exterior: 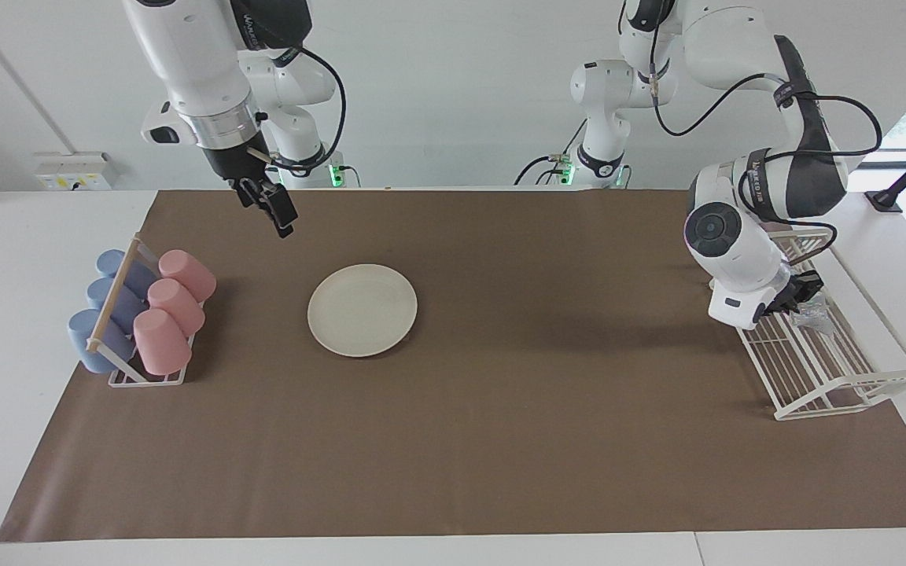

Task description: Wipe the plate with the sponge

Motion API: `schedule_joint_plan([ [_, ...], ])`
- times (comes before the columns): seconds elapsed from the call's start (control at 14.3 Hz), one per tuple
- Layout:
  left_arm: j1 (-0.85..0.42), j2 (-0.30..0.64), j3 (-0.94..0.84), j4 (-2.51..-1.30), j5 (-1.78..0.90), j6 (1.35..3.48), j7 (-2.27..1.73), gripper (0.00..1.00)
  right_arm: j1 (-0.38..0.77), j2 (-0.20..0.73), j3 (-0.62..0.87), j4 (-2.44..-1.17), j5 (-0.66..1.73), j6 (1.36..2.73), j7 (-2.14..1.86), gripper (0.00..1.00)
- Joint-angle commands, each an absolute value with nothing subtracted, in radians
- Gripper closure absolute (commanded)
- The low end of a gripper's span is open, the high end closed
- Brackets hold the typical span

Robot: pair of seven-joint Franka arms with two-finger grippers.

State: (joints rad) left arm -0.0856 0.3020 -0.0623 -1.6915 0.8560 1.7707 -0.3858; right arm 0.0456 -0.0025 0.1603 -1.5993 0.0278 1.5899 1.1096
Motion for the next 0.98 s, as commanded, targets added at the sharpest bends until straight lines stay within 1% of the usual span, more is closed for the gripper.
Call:
schedule_joint_plan([
  [0.0,-0.086,0.31,-0.069,-1.611,0.848,1.706,-0.385,1.0,0.038,-0.028,0.199,-1.629,0.102,1.62,1.444,0.0],
  [0.07,-0.087,0.31,-0.069,-1.573,0.785,1.686,-0.382,1.0,0.037,-0.035,0.215,-1.647,0.112,1.649,1.518,0.0],
  [0.21,-0.086,0.311,-0.069,-1.493,0.622,1.634,-0.38,1.0,0.038,-0.038,0.238,-1.644,0.112,1.645,1.561,0.0],
  [0.35,-0.092,0.311,-0.071,-1.448,0.478,1.577,-0.38,1.0,0.04,-0.038,0.267,-1.644,0.106,1.655,1.623,0.0],
  [0.49,-0.086,0.304,-0.071,-1.407,0.295,1.551,-0.382,1.0,0.075,-0.035,0.267,-1.646,0.106,1.67,1.663,0.0],
  [0.56,-0.081,0.295,-0.057,-1.401,0.167,1.539,-0.382,1.0,0.087,-0.034,0.265,-1.644,0.092,1.725,1.667,0.0],
  [0.63,-0.063,0.275,-0.057,-1.402,0.075,1.536,-0.38,1.0,0.09,-0.029,0.267,-1.638,0.1,1.736,1.683,0.0],
  [0.7,-0.046,0.259,-0.057,-1.404,-0.031,1.537,-0.374,1.0,0.124,-0.025,0.267,-1.635,0.094,1.741,1.739,0.0],
  [0.77,-0.028,0.246,-0.058,-1.411,-0.122,1.532,-0.355,1.0,0.168,0.004,0.264,-1.608,0.078,1.733,1.785,0.0],
  [0.91,-0.014,0.233,-0.058,-1.428,-0.268,1.507,-0.309,1.0,0.21,0.056,0.264,-1.542,0.04,1.671,1.863,0.0],
])
